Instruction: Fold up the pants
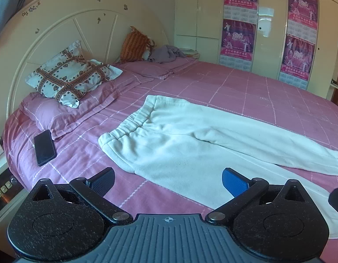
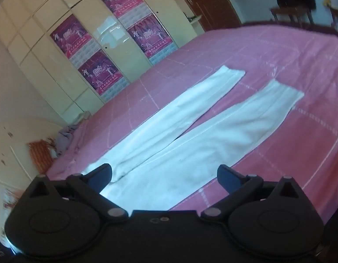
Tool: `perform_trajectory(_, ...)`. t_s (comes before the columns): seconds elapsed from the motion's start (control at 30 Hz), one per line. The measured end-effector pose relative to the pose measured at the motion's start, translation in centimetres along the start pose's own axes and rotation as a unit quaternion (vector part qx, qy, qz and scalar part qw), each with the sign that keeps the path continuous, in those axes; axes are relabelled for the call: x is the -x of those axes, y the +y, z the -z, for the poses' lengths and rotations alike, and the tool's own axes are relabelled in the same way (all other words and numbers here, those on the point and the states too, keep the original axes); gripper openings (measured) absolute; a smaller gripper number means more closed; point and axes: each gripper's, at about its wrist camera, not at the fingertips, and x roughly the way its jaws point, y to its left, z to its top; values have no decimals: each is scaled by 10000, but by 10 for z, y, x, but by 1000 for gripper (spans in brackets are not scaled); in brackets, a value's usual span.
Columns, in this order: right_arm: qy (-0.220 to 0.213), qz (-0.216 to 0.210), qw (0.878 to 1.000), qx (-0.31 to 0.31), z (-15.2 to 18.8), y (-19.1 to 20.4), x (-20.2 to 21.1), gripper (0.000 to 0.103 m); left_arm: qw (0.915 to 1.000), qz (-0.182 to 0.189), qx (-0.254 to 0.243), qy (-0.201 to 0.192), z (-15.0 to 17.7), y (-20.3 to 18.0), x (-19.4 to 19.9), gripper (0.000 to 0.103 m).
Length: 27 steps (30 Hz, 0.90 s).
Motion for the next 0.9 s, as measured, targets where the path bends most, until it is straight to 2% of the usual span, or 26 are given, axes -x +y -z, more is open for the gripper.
perform_trajectory(0.1, -70, 274, 9991, 329, -8, 0, -7, 103, 9999, 132, -2, 18, -1, 3, -4, 103)
perform_trajectory(0.23, -31, 309, 9988, 370, -9, 6, -12, 103, 9990, 294, -333, 70, 3, -3, -2, 103)
perform_trajectory(0.33, 19, 278, 9988, 393, -9, 11, -14, 103, 9982, 231, -466, 284, 5, -9, 0, 103)
perform_trajectory(0.43, -24, 204, 9991, 367, -8, -9, -18, 103, 9962, 692, -324, 428, 8, -3, 4, 103)
perform_trajectory(0.53, -114, 180, 9993, 309, -9, -12, -20, 103, 9948, 994, 52, 221, 12, 12, 9, 103)
perform_trajectory(0.57, -119, 190, 9993, 313, -9, -13, -21, 103, 9951, 957, 75, 217, 11, 15, 8, 103)
perform_trajectory(0.63, -146, 281, 9987, 389, -11, -13, -20, 103, 9974, 476, -529, 111, 8, 7, 3, 103)
perform_trajectory(0.7, -170, 294, 9983, 481, -11, -12, -20, 103, 9941, 263, -1049, 8, 7, 1, 0, 103)
perform_trajectory(0.8, -154, 279, 9968, 733, -12, -10, -21, 103, 9945, 445, -931, 200, 3, 7, -3, 103)
perform_trajectory(0.9, -162, 173, 9940, 1064, -11, -6, -21, 103, 9955, 479, -816, 54, -1, 11, 2, 103)
